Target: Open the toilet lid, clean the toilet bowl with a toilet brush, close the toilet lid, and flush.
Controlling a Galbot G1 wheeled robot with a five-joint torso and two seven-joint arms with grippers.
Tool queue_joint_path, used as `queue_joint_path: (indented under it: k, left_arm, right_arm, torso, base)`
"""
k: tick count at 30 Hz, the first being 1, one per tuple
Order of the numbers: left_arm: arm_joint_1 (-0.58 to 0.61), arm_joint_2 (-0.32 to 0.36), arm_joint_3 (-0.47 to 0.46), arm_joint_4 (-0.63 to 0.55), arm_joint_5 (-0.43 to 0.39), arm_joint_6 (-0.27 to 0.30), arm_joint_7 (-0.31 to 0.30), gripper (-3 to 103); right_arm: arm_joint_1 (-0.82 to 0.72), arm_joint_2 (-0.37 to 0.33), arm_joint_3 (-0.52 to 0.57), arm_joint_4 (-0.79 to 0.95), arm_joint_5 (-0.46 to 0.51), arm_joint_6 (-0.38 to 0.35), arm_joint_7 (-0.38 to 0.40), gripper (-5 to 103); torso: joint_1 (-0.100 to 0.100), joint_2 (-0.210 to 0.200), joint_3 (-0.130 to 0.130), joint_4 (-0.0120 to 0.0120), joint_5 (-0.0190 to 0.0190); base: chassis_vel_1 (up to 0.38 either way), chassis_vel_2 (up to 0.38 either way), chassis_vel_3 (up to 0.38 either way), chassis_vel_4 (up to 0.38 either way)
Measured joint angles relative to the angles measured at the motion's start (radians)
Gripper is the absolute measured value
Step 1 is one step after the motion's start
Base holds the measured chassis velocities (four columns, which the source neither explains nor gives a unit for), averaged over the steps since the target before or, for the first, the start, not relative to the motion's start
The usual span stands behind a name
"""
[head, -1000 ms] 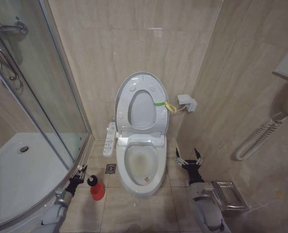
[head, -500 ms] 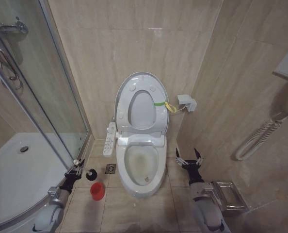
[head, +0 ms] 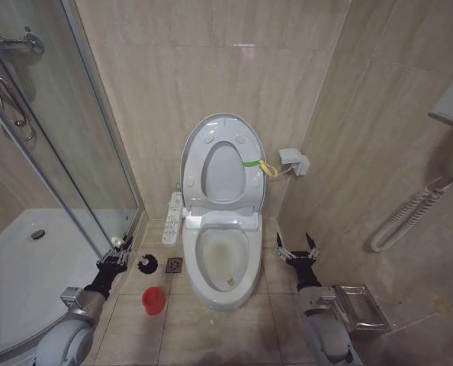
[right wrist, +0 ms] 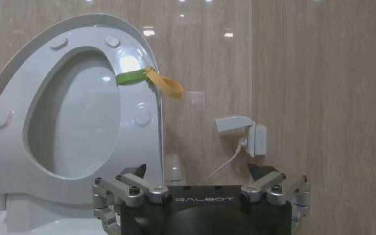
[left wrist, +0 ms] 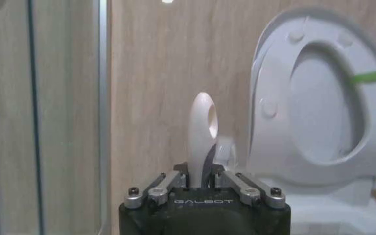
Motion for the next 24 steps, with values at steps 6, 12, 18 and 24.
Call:
queue_joint_path:
  k: [6,12,18,24]
  left_arm:
    - [0.063,0.022,-0.025,-0.136,-0.026,0.041,-0.034,19]
    - [0.094,0.026,-0.007,-0.236,-0.032,0.067,-0.044,19]
    - [0.032,0.061,0.017,-0.251,-0.085,0.071,-0.030,19]
    - [-0.106,0.090,0.082,-0.130,-0.142,-0.027,0.072,19]
  right_arm:
    - [0.000,0.000,0.000,0.000,0.000,0.000,0.000,100]
    - [0.000,0.000,0.000,0.000,0.000,0.000,0.000,100]
    - [0.000,0.000,0.000,0.000,0.000,0.000,0.000,100]
    - [0.000,0.000,0.000,0.000,0.000,0.000,0.000,100]
  torso:
    - [0.000,0.000,0.000,0.0001,0.0001]
    - [0.000,0.000,0.000,0.0002,0.0000]
    - [0.000,0.000,0.000,0.0002,0.0000]
    - [0.000,0.000,0.000,0.0000,-0.0002]
  base:
    - [0.000,0.000,0.000,0.000]
    - [0.000,0.000,0.000,0.000]
    - [0.000,0.000,0.000,0.000]
    - [0.000,0.000,0.000,0.000]
